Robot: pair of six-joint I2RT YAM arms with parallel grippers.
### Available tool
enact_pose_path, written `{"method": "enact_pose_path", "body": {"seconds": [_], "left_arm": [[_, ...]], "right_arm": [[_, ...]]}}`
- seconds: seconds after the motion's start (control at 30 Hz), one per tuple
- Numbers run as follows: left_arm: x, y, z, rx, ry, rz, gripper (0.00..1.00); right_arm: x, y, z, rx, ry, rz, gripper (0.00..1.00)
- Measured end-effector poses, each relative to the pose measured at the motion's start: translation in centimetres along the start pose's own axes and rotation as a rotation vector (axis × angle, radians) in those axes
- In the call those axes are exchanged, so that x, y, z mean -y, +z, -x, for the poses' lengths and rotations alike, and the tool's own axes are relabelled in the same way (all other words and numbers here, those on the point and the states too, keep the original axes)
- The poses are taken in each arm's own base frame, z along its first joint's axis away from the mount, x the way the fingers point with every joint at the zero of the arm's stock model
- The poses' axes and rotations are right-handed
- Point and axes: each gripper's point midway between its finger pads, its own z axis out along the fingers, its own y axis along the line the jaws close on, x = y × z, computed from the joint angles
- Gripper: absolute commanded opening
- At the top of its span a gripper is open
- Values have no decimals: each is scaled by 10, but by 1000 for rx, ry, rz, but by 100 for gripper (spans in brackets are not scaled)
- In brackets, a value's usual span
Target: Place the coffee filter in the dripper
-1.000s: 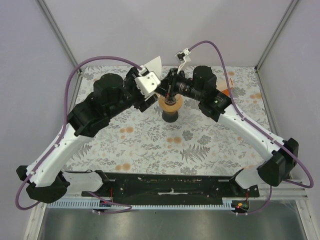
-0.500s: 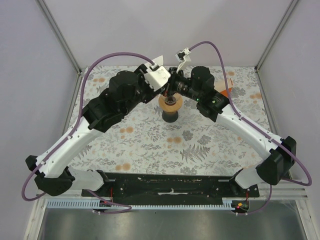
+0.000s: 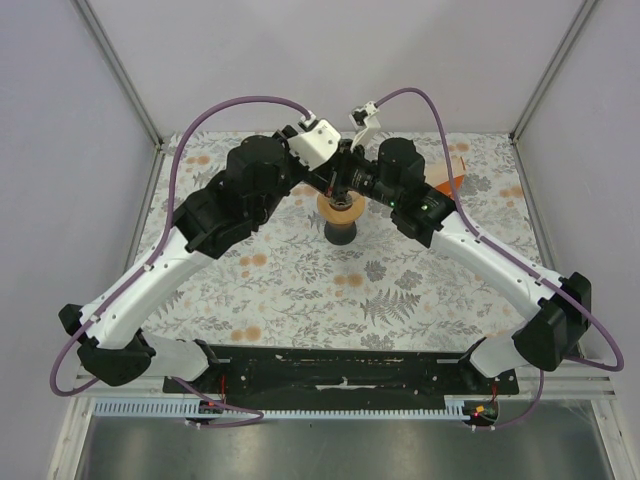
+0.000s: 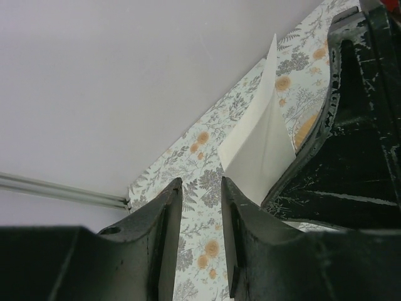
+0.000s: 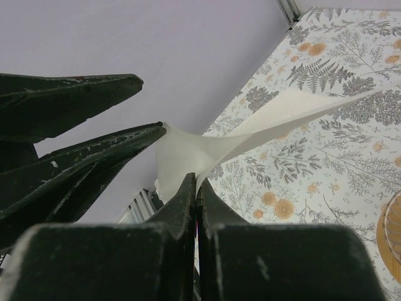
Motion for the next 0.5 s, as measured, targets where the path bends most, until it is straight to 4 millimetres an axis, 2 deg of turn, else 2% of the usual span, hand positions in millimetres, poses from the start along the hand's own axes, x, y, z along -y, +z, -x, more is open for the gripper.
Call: {"method": "enact_pose_path", "body": {"seconds": [0.2,0.5], "left_arm": [[4,0,1,5,-3,-24,48],[15,7,-5,-36,12,-62,50]], "right_arm": [[2,0,-1,-1,-24,-6,0],[4,0,-2,-8,-83,-23,0]]}}
